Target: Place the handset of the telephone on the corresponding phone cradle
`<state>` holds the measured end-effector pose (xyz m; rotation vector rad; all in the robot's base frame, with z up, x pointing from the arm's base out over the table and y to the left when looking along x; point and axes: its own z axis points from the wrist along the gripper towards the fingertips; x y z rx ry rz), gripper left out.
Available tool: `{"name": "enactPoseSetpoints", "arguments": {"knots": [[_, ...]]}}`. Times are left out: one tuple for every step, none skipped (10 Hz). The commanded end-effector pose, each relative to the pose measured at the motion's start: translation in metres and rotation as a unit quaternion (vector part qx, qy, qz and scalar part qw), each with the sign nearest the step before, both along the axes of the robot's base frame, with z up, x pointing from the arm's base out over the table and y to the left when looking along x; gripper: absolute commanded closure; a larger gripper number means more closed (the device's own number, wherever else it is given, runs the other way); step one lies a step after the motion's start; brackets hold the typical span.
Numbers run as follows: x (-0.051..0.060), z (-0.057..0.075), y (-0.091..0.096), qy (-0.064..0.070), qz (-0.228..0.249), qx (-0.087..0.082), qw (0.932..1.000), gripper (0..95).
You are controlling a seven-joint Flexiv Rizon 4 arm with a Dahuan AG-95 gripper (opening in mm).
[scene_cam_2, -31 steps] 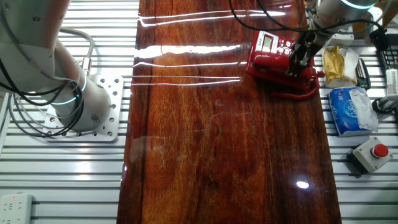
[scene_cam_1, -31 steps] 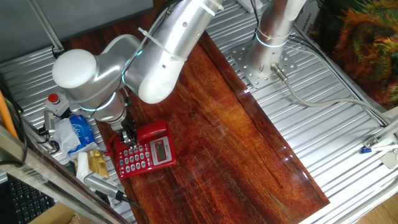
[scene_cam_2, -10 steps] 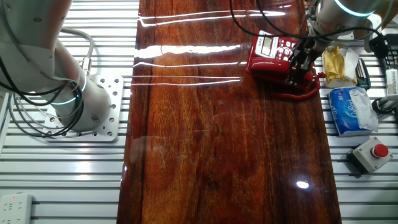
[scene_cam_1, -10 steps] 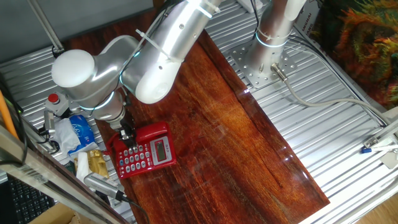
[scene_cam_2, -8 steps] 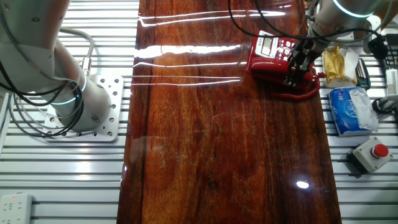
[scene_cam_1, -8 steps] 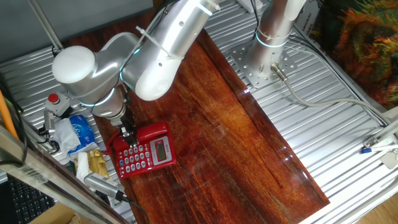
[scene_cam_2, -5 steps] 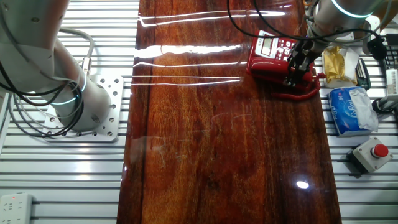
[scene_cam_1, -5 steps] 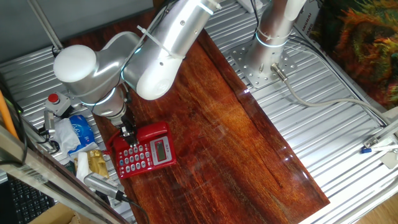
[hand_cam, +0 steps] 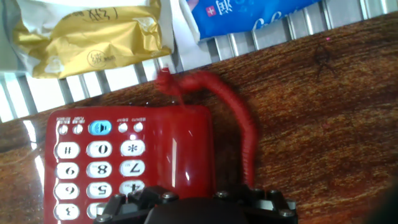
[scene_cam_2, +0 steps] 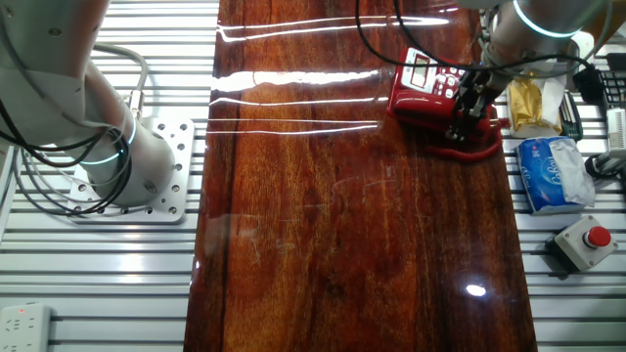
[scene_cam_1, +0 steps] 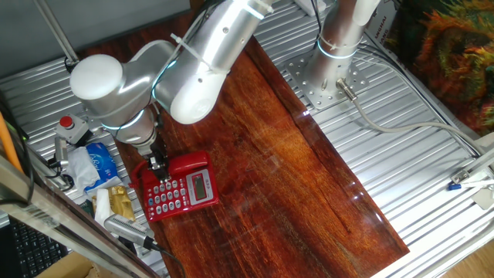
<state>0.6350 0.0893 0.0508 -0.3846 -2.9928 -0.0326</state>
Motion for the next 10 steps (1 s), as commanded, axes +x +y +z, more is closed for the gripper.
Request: {"name": "enactPoseSetpoints", "arguments": {"knots": [[-0.001,0.005,0.002,-0.008,0.000,0.006,1.0000,19.0],[-0.002,0.011,0.005,-0.008,0.000,0.008,0.9999,19.0],[-0.001,0.016,0.007,-0.008,0.000,0.010,0.9999,19.0],[-0.001,0.020,0.010,-0.007,0.000,0.014,0.9999,19.0],[-0.002,0.022,0.011,-0.007,0.003,0.018,0.9998,19.0],[-0.002,0.023,0.011,-0.006,0.005,0.022,0.9997,19.0],[-0.003,0.025,0.012,0.007,0.001,0.037,0.9993,95.0],[-0.004,0.027,0.013,0.009,0.006,0.053,0.9985,95.0],[-0.005,0.029,0.014,0.008,0.015,0.053,0.9984,95.0],[-0.005,0.031,0.016,0.009,0.033,0.042,0.9985,95.0]]}}
